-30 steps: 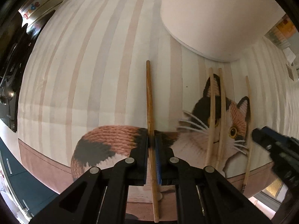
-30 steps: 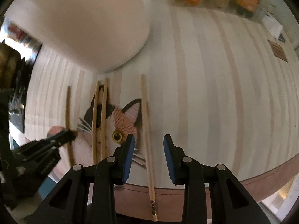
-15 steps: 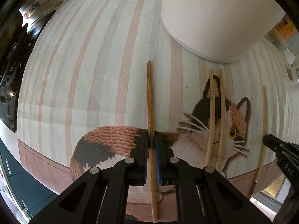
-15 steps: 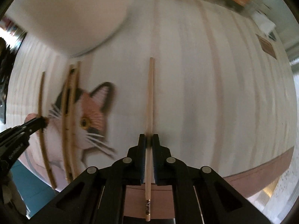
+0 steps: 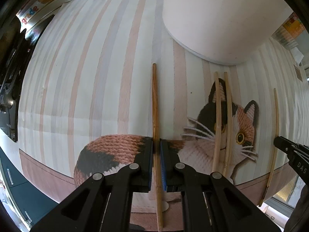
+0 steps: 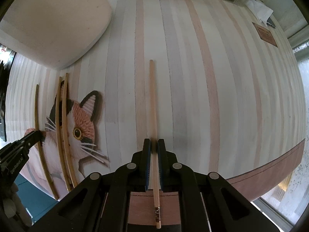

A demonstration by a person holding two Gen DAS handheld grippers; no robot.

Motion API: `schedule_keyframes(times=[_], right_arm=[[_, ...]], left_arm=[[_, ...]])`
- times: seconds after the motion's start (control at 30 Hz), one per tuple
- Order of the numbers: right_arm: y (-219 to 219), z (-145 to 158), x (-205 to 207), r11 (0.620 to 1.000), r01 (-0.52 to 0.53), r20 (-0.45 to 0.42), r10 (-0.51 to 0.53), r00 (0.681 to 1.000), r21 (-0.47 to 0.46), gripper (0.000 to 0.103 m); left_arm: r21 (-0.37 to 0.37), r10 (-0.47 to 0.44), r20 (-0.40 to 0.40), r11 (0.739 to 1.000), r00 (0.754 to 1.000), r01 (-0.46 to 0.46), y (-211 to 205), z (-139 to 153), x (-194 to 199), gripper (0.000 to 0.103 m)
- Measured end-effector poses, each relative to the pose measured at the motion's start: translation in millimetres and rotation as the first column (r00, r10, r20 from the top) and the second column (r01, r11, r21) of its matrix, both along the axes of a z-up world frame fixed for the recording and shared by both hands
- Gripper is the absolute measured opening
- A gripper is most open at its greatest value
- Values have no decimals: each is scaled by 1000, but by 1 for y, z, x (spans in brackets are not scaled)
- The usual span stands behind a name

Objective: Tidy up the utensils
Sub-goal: 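Lift the left tool's chopstick over the holder while the right tool carries its chopstick there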

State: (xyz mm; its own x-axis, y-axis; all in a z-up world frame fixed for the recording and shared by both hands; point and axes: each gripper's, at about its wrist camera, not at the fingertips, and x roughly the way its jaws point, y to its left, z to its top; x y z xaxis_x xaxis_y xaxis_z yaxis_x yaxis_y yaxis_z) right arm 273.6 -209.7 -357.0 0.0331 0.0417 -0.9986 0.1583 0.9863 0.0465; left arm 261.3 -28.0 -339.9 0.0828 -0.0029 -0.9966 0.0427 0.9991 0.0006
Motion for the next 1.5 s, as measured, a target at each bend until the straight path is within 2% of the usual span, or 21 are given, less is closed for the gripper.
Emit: schedule_keyframes(times=[0.17, 0.3, 0.47, 0.7, 1.07, 1.27, 1.4, 1.5], right_arm=[[17, -2, 11, 998, -30, 3, 30, 1000, -51, 8], [18, 0, 11, 999, -2, 28, 3, 1000, -32, 7], [19, 23, 11, 1000, 14, 109, -11, 994, -23, 7], [18, 64, 15, 1000, 19, 238, -17, 971, -9, 7], [33, 109, 13, 999, 32, 400, -23, 916, -17, 7], [24, 137, 25, 998, 67, 489, -55, 870, -7, 7], [17, 162, 31, 997, 80, 542, -70, 837, 5, 7], [9, 187, 33, 994, 92, 572, -109, 813, 57, 7]], left_arm=[[-8, 3, 3, 1000, 1000, -3, 1, 0, 7, 5], [5, 18, 35, 1000, 999, -18, 9, 8, 13, 5], [14, 33, 133, 999, 991, -35, 19, 41, 22, 5], [26, 55, 258, 998, 965, -64, 33, 89, 36, 5], [5, 73, 368, 997, 927, -80, 34, 135, 39, 4], [-18, 111, 412, 993, 904, -114, 44, 157, 42, 4], [-70, 155, 451, 988, 879, -139, 55, 187, 45, 4], [-123, 186, 482, 982, 856, -145, 58, 214, 48, 4]])
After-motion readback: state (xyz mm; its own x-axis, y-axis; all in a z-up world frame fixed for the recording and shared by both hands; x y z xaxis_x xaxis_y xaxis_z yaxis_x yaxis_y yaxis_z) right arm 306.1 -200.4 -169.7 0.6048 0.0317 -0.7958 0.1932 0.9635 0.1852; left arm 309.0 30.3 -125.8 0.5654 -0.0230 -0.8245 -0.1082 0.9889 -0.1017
